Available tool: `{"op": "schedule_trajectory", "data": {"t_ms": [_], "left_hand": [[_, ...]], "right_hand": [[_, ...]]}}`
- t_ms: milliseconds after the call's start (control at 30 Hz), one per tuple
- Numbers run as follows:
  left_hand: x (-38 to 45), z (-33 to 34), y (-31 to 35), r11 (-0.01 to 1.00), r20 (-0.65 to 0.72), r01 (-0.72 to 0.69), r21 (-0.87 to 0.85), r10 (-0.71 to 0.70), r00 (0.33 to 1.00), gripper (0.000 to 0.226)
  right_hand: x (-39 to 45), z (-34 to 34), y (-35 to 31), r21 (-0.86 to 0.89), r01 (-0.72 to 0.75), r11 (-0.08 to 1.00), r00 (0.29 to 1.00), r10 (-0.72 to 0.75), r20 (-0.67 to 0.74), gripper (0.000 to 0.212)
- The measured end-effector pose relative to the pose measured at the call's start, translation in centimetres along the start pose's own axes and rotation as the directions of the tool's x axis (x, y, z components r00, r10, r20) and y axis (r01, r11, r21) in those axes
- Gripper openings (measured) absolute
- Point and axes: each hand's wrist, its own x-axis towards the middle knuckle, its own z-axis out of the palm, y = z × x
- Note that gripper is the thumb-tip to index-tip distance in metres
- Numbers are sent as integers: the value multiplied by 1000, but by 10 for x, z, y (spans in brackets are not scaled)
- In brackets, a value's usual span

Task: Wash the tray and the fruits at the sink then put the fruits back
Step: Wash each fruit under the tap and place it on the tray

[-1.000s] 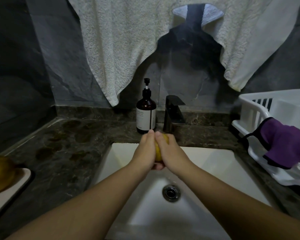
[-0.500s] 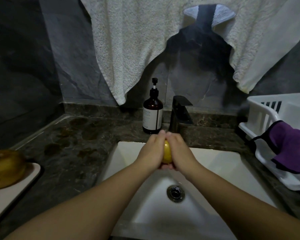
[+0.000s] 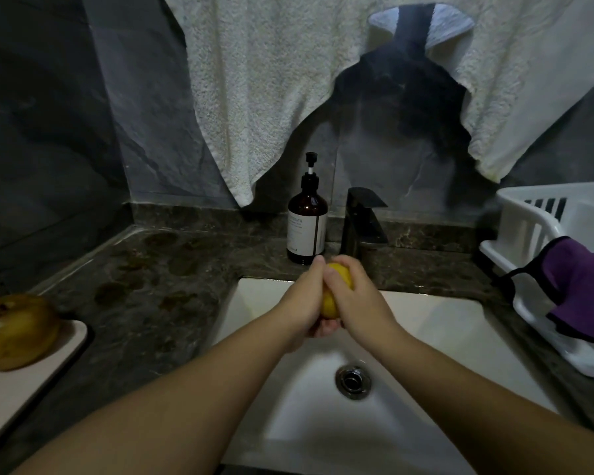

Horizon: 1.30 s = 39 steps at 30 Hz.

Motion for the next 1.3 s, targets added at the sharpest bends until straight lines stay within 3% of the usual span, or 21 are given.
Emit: {"op": "schedule_trajectory", "data": {"t_ms": [33,133,267,367,400,433,533,567,633,667,767,800,900,933,1033,1067,1167,1200,1300], "left_hand": [[1,0,-1,1000,8,-15,9,15,1000,47],[6,2,-4,986,-66,-122,114,130,989,39],[-1,-2,-2,986,51,131,-102,-126,991,62],[4,-1,-5,972,-85,-160,174,176,981,53],[3,1,-4,954,-104,-193,228,221,970,51],[3,0,-3,960,-84,-177,215,199,976,52],[-2,1,0,999,26,32,8,-32,999,70],[2,2,-3,1000,1,-5,26,5,1000,69],[7,6,-5,985,-100,-136,110,147,984,57],[9,7,-5,983,-137,-132,125,149,979,54],[6,2,-1,995,-43,63,-79,-66,997,61],[5,1,0,992,-31,81,-95,-84,996,61],[10,4,-3,992,-110,-102,80,111,988,45],[8,4,-2,990,-104,-102,94,112,988,43],[2,2,-1,995,22,53,-86,-52,998,54],[3,4,-3,996,28,30,-78,-28,999,51],[6,7,-6,983,-99,-183,-1,182,978,27],[5,7,-6,985,-102,-171,-9,169,980,27],[1,6,-7,985,19,53,-165,-51,999,51]], "right_hand": [[-1,-1,0,-24,38,999,999,-37,21,43],[0,-2,-5,115,-112,987,992,104,78,40],[0,-4,0,-178,129,975,991,-132,-5,45],[2,-2,-4,46,-118,992,991,114,67,46],[3,-2,-5,97,-171,980,984,166,56,45],[2,-1,-7,83,-145,986,989,144,28,42],[-1,-6,-1,-150,102,983,993,-110,-45,32],[0,-7,0,-106,82,991,996,-84,-7,35],[1,-6,-5,68,-97,993,992,91,90,42],[1,-5,-5,109,-147,983,986,137,95,42],[2,-4,2,-32,51,998,998,-50,38,42],[1,-3,2,-36,65,997,997,-63,49,42],[1,-2,-4,114,-95,989,992,85,92,38],[1,-1,-3,95,-76,993,996,71,58,38],[3,-4,0,-108,123,987,991,-128,-37,34],[3,-5,-1,-105,104,989,994,-105,-11,33],[7,-5,-10,100,-222,970,974,216,68,44],[6,-3,-9,71,-218,973,975,215,58,47],[1,-1,-1,-147,20,989,999,-26,-37,40]]}}
